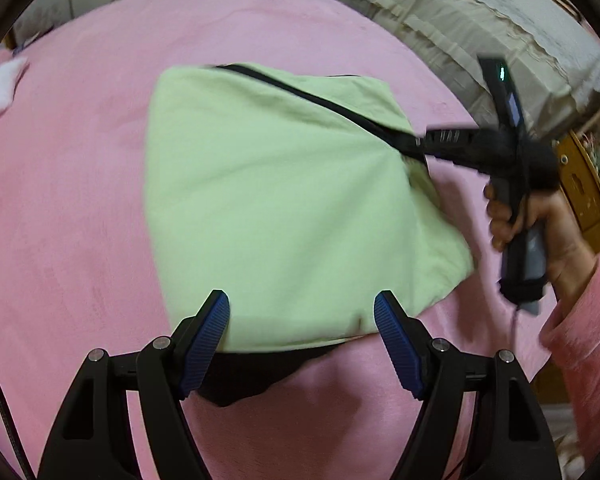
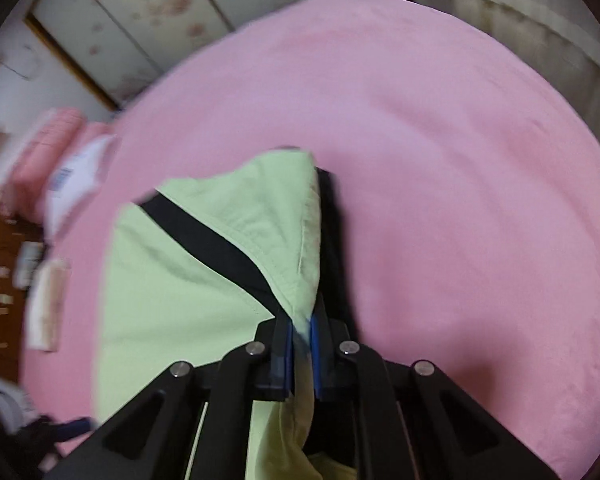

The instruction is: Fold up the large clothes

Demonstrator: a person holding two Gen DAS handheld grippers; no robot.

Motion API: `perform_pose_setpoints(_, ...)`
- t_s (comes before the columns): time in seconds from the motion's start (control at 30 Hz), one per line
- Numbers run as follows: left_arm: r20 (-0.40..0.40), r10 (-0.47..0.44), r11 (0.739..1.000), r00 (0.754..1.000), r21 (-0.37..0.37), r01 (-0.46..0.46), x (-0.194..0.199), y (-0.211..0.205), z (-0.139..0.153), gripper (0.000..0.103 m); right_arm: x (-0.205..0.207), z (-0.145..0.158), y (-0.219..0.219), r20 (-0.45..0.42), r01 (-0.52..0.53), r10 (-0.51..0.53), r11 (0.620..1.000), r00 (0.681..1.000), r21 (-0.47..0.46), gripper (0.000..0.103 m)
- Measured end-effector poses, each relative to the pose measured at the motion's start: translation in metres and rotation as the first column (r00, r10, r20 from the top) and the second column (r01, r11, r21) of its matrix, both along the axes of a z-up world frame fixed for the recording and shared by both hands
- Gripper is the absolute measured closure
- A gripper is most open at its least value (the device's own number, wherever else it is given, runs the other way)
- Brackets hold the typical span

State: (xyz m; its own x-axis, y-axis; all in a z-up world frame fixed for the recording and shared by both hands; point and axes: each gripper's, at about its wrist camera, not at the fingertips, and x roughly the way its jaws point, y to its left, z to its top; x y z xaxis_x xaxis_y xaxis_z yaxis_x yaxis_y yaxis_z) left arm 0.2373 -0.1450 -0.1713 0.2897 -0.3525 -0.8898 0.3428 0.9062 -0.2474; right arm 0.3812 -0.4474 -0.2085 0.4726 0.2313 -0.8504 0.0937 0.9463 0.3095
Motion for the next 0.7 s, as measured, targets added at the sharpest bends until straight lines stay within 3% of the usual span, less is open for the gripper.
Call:
perform_pose_setpoints(0.13, -0.001, 0.029, 0.999, 1.000, 0.026, -0.029, 0.000, 0.008, -0.004, 0.030, -0.005, -0.027, -0.002, -0.023, 0.063, -0.063, 0.998, 0.998, 0.000, 0.093)
perform_pose_setpoints(0.23, -0.002, 0.057, 0.998, 0.998, 0.022, -0.057, 0.008, 0.018, 0.000, 0.030, -0.013, -0.003, 0.005, 0.034, 0.109, -0.108, 0.992, 0.994, -0.055, 0.088)
perform_pose_setpoints(0.33, -0.010, 0.097, 0.995, 0.995, -0.027, -0.097, 0.018, 0.018, -0.005, 0.031, -0.026, 0.029, 0.022, 0.136, 0.066, -0.052, 0.993, 0.989, -0.095, 0.085)
perform_pose_setpoints(0.37, -0.013, 0.105, 0.994, 0.994, -0.044, -0.105, 0.023, 0.019, -0.007, 0.036, -0.031, 0.039, 0.034, 0.173, 0.016, 0.004, 0.993, 0.985, -0.114, 0.085)
perform_pose_setpoints(0.43, -0.026, 0.108, 0.993, 0.994, -0.047, -0.109, 0.032, 0.018, -0.018, 0.074, -0.037, 0.043, 0.044, 0.184, -0.079, 0.090, 0.995, 0.979, -0.066, 0.085)
perform_pose_setpoints(0.53, -0.033, 0.116, 0.992, 0.993, 0.046, -0.114, 0.034, 0.010, -0.037, 0.084, -0.048, 0.020, 0.061, 0.125, -0.215, 0.207, 0.975, 0.970, 0.057, 0.090)
perform_pose_setpoints(0.57, -0.027, 0.109, 0.992, 0.994, 0.069, -0.107, 0.032, 0.008, -0.041, 0.084, -0.052, 0.007, 0.067, 0.076, -0.247, 0.242, 0.967, 0.967, 0.061, 0.101)
perform_pose_setpoints(0.63, -0.022, 0.103, 0.990, 0.994, 0.098, -0.100, 0.025, 0.005, -0.047, 0.088, -0.060, -0.016, 0.072, -0.020, -0.269, 0.270, 0.962, 0.963, 0.034, 0.103)
perform_pose_setpoints(0.7, -0.033, 0.101, 0.987, 0.994, 0.128, -0.097, 0.019, 0.001, -0.060, 0.094, -0.077, -0.032, 0.060, -0.033, -0.218, 0.219, 0.976, 0.975, 0.018, 0.103)
